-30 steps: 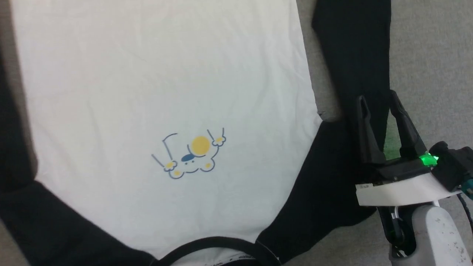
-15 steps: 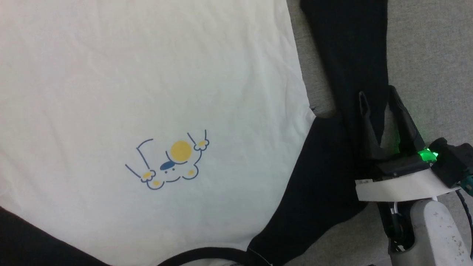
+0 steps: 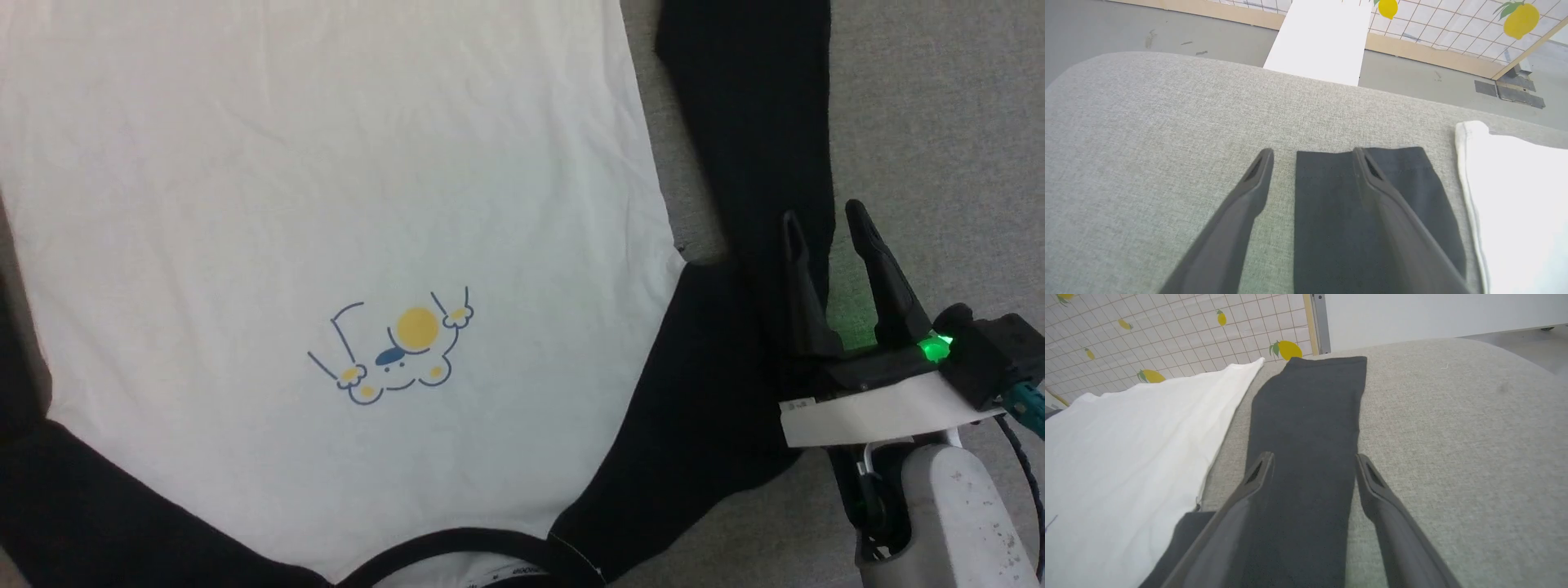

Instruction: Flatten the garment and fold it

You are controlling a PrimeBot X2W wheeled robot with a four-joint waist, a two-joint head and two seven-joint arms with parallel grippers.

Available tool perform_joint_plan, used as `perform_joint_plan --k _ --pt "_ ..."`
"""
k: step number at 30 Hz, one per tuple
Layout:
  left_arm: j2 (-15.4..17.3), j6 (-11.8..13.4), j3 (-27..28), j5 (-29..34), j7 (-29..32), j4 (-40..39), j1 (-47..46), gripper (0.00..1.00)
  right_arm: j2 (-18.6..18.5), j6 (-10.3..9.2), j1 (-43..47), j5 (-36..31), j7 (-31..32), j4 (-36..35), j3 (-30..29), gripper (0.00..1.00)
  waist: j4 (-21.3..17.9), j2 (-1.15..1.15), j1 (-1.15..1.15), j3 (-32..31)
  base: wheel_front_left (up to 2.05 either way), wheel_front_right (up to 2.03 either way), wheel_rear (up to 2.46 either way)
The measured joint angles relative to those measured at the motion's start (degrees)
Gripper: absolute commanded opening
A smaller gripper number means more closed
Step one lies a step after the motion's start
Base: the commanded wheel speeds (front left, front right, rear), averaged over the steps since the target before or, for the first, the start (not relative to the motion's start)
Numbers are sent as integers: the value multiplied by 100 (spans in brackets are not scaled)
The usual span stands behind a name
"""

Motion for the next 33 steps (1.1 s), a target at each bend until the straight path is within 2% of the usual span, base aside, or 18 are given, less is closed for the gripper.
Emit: perform_joint_plan --k 9,12,20,27,31,32,33 --pt "-82 -48 -348 74 115 339 -52 100 -1 0 129 11 87 -25 -1 100 57 0 -1 -472 0 0 0" --pt "-124 26 -402 78 211 335 -56 100 0 0 129 74 102 -64 49 100 51 0 -1 -432 0 0 0" --pt "-176 487 -453 167 652 182 -33 100 0 0 104 132 53 -53 133 100 -82 0 -1 -44 0 0 0" --pt "124 949 -419 504 969 -302 151 100 0 0 30 181 -25 16 194 100 -218 0 -1 231 0 0 0" --pt "176 1102 -336 515 1080 -582 338 98 0 0 -1 196 -34 62 214 100 -230 0 -1 292 0 0 0" --pt "179 1126 -327 515 1101 -639 378 44 0 0 -9 197 -34 67 219 100 -226 0 -1 298 0 0 0" --pt "186 1140 -318 514 1135 -706 433 0 0 0 -19 197 -34 73 219 100 -219 0 -1 304 0 0 0"
